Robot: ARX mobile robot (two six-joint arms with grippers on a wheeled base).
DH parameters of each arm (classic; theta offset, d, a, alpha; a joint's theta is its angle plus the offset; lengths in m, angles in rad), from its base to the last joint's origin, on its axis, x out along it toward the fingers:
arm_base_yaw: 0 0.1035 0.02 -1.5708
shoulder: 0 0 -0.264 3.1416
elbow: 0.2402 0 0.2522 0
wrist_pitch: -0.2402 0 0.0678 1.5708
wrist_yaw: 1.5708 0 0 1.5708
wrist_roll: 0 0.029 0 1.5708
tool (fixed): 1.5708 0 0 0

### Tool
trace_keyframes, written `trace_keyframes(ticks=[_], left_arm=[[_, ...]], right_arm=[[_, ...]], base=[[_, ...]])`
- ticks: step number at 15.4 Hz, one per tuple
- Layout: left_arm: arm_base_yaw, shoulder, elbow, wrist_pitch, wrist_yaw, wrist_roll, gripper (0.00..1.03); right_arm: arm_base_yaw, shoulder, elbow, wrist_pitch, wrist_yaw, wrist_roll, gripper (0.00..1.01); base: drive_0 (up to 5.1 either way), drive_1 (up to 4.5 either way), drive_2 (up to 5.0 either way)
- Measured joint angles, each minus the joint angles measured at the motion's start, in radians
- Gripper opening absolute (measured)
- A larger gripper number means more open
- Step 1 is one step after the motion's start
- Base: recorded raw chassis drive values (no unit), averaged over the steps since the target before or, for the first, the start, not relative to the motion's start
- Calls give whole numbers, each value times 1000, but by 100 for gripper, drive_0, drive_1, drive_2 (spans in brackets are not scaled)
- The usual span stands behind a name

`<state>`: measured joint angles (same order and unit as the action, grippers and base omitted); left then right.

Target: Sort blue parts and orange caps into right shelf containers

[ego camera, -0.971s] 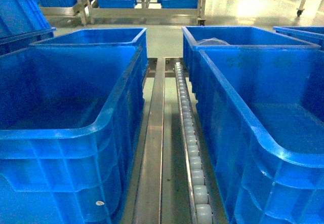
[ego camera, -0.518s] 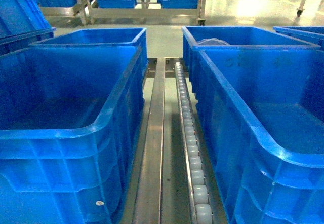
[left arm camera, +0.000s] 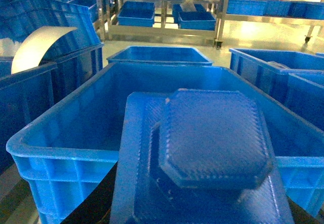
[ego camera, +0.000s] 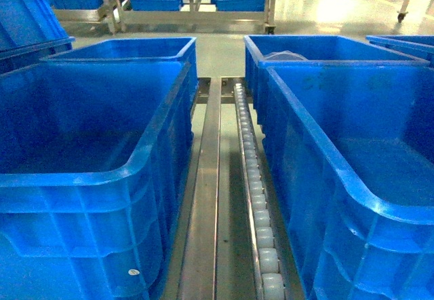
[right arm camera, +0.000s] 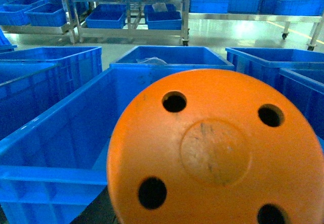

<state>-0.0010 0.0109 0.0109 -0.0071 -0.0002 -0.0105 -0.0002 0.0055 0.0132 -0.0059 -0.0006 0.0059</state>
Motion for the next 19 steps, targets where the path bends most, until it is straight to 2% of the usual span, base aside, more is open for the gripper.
trace_keyframes(ticks=[2,3,4,5,6,7,8,9,11,13,14,16,17,19], left_arm=[[0,0,0,0,0,0,42],[0,0,0,0,0,0,42],[-46,-11,-5,105,-106,0,42],[-110,-5,-7,223,-222,1,42],[-120,17,-7,245,-264,3,42],[-120,58,-5,306,-275,4,42],[-108,191,-2,451,-263,12,42],[-90,286,0,539,-229,12,42],[-37,602,47,758,-159,9,42],[-22,877,191,907,-92,6,42],[-24,1043,308,954,-70,8,42],[-37,1265,469,933,-51,-11,42],[-53,1429,589,865,-56,-39,42],[-76,1537,674,822,-64,-62,42]], right_arm=[[0,0,0,0,0,0,45],[-8,-8,-4,49,-27,-18,45],[-16,-11,-7,209,-80,-61,45],[-10,-7,-7,245,-95,-89,45],[-6,-5,-6,240,-98,-94,45],[-3,-1,-6,256,-98,-97,45],[0,34,-3,304,-112,-98,45],[0,103,-2,394,-113,-101,45],[-7,400,11,615,-150,-92,45],[-5,694,97,796,-153,-89,45],[3,877,193,890,-141,-92,45],[10,1130,350,920,-109,-102,45],[16,1338,463,899,-74,-105,45],[27,1537,557,899,1,-106,46]], base=[[0,0,0],[0,0,0],[0,0,0],[0,0,0],[0,0,0],[0,0,0],[0,0,0],[0,0,0],[0,0,0],[0,0,0],[0,0,0],[0,0,0],[0,0,0],[0,0,0]])
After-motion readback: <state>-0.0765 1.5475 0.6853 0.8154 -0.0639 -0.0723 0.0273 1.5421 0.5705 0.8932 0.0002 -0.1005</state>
